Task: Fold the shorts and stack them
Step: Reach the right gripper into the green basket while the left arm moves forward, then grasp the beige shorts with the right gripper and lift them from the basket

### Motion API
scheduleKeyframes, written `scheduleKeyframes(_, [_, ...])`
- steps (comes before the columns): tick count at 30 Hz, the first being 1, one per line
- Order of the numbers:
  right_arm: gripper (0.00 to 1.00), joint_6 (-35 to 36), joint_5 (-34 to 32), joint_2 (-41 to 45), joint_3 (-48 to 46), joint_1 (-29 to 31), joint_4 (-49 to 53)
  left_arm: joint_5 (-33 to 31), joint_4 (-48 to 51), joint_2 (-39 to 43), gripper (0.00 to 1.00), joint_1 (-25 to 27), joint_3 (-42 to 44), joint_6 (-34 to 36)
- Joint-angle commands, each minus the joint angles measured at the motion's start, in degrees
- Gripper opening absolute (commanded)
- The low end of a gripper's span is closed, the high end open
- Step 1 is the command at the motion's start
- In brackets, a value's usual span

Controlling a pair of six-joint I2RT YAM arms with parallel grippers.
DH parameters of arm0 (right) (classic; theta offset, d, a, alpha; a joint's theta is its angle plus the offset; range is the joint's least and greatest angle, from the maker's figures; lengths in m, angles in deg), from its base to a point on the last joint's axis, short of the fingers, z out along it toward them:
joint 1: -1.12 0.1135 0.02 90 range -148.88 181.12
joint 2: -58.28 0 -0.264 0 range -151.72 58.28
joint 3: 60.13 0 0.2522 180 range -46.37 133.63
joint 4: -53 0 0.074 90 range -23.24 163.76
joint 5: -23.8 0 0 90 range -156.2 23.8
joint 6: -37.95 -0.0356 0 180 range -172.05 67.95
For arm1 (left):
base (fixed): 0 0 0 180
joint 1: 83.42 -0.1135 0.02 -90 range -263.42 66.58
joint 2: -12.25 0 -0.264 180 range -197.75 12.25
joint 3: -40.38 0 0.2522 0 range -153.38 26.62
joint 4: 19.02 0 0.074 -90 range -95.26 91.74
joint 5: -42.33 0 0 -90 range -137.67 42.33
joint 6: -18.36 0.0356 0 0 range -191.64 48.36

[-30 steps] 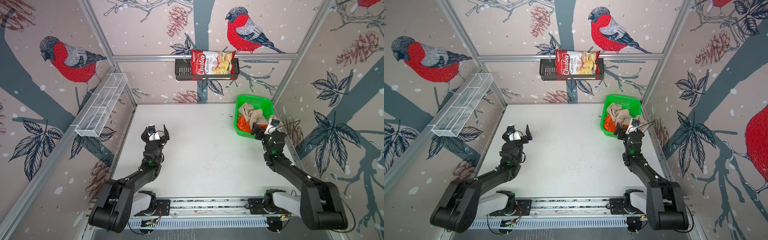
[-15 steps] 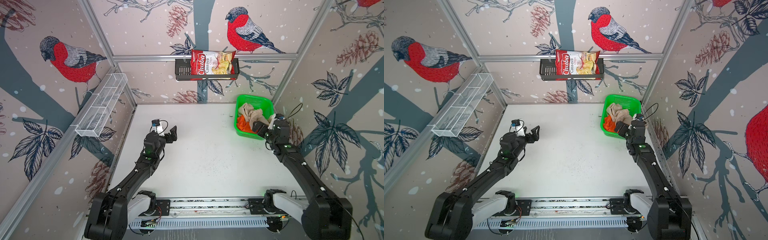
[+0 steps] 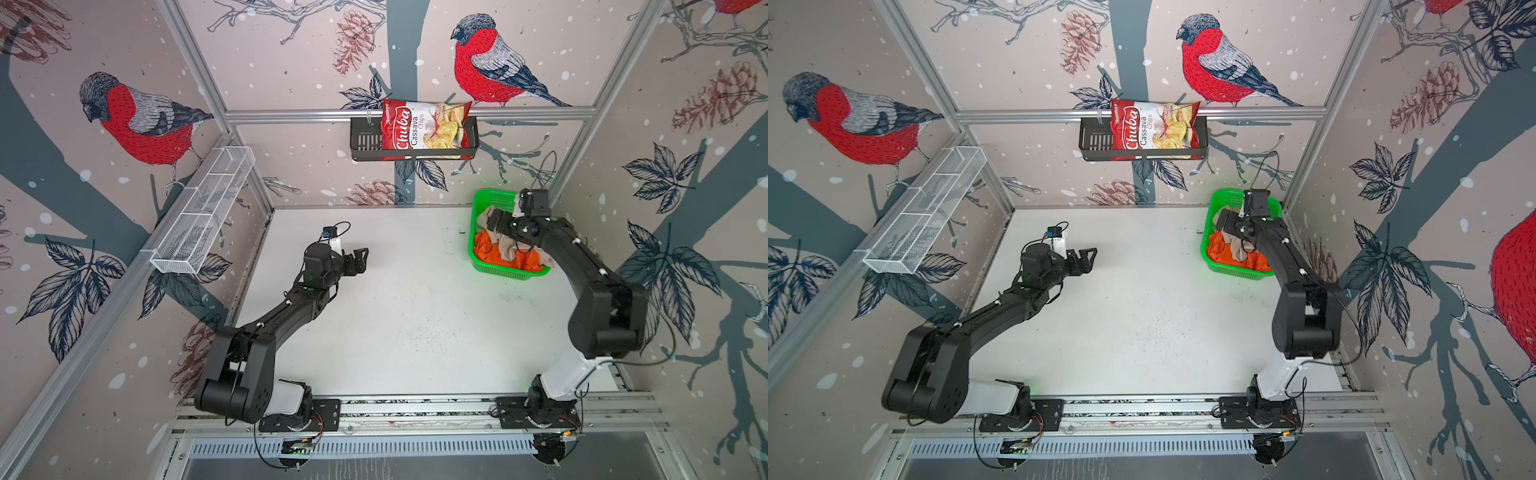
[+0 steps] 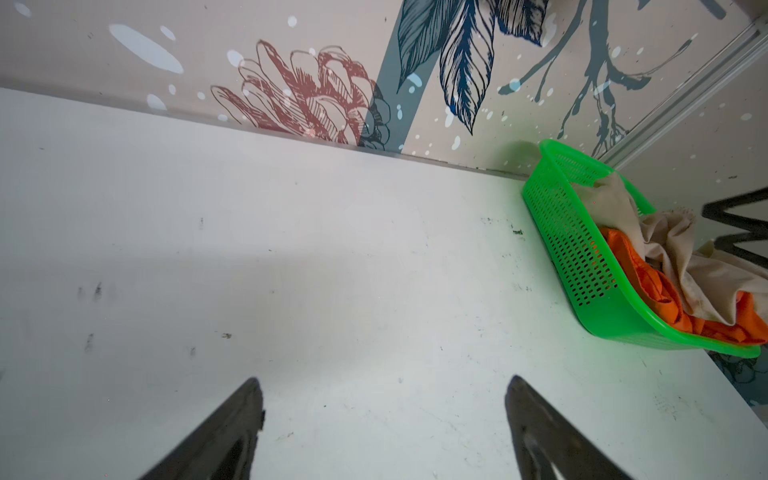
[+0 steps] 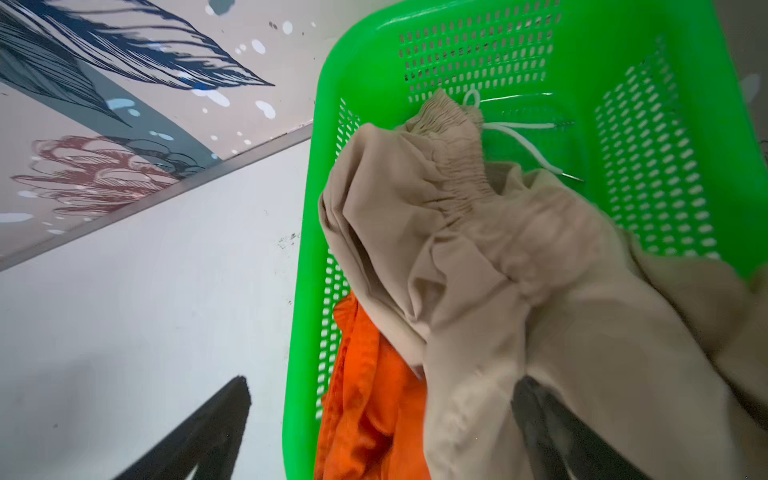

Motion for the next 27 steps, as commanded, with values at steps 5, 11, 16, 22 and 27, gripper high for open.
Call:
scheduleKeyframes(5, [1.0,0.56,-10.91,-17.19,17.07,1.31,12.81,5.25,0.95,-8.34,0.89,0.08,-5.13,2.38])
scheduleKeyframes(11, [0.39,-1.56,-10.64,-24.31,26.6,1.01,14.58,7.94,1.65,-10.66,0.83,0.08,-7.52,0.42])
scheduleKeyframes(16, [0.01,-2.68,-11.82,-18.5,26.66,1.42,11.39,8.92,2.43,-8.84,0.81,0.08,-7.97,-1.38])
scheduleKeyframes(22, [0.01,-3.36,-10.94,-5.13,23.6,1.51,5.17,8.66,6.0,-2.71,0.81,0.1,-7.63,-0.89])
scheduleKeyframes(27, [0.01,-5.05,-5.09,5.36,19.5,1.42,-3.58,7.52,10.07,2.88,0.81,0.07,-7.88,0.11])
